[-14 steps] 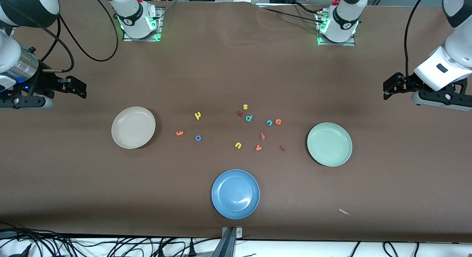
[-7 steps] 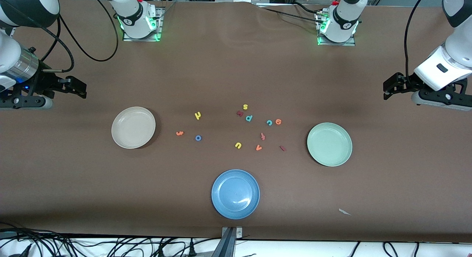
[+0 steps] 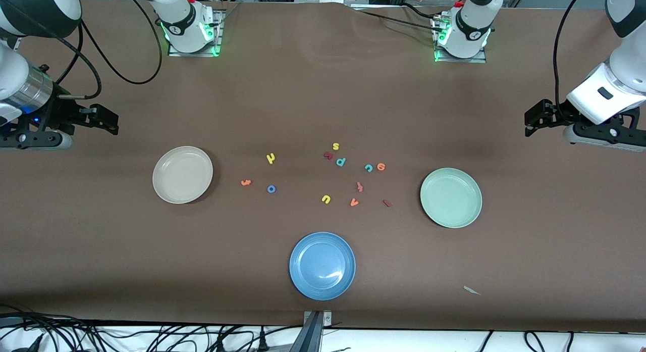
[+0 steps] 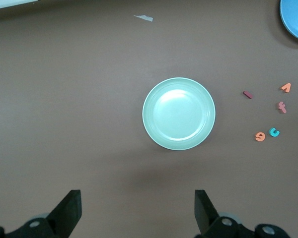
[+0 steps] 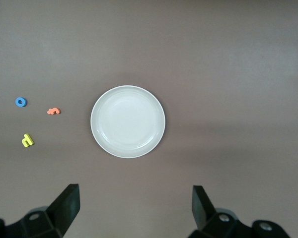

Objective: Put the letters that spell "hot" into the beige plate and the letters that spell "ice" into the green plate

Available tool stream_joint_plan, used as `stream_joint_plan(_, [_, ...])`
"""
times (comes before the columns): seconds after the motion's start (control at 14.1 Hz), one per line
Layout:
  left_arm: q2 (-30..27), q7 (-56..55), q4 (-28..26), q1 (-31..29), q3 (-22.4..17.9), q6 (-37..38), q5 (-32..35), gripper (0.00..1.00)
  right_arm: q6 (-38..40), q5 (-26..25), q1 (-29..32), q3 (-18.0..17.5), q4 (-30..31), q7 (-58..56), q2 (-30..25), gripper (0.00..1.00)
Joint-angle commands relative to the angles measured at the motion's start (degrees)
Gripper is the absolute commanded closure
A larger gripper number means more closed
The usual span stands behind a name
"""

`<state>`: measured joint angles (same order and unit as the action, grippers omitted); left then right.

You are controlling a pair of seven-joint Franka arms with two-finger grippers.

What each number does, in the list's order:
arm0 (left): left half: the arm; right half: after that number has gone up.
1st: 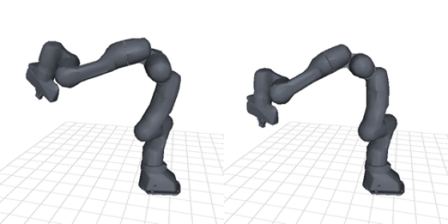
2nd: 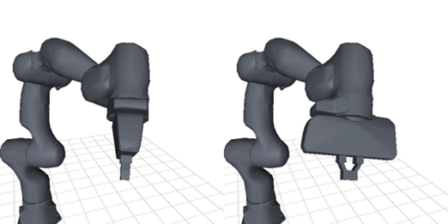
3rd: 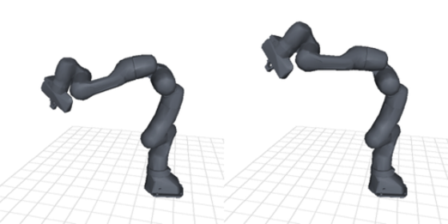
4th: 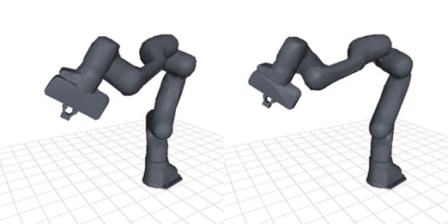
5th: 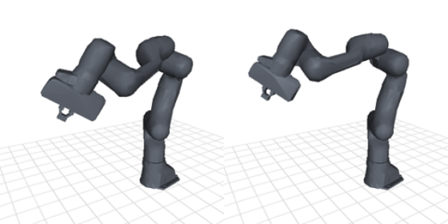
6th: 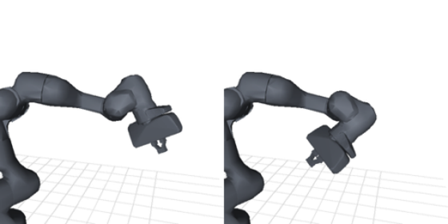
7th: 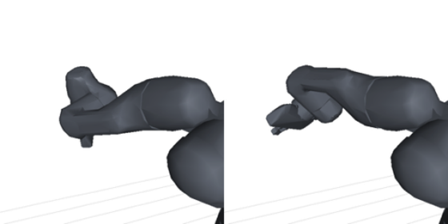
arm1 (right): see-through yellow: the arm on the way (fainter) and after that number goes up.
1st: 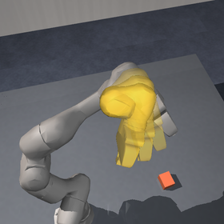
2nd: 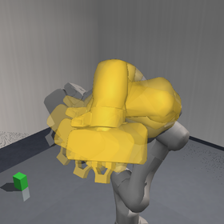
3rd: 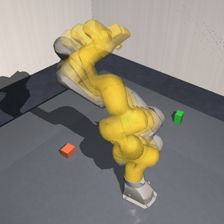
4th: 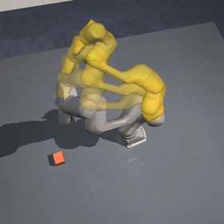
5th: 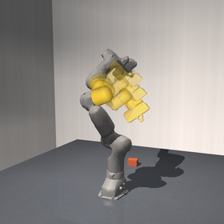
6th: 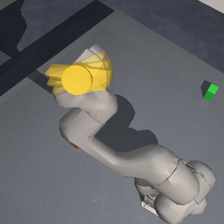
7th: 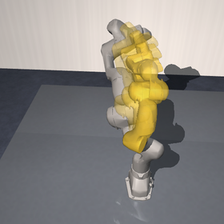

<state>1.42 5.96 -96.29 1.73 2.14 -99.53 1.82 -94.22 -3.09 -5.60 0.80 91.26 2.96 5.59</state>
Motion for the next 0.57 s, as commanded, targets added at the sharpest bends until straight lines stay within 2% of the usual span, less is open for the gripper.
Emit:
stream_joint_plan(0.0, [0.4, -0.4, 1.5, -0.1, 0.1, 1.3, 1.0, 0.0, -0.2, -0.2, -0.2, 0.0, -0.3, -0.1, -0.1, 0.0])
stream_joint_plan(0.5, [0.4, -0.5, 1.5, 0.0, 0.4, 1.4, 1.1, 0.0, -0.3, 0.2, -0.3, 0.0, 0.3, 0.0, 0.0, 0.0])
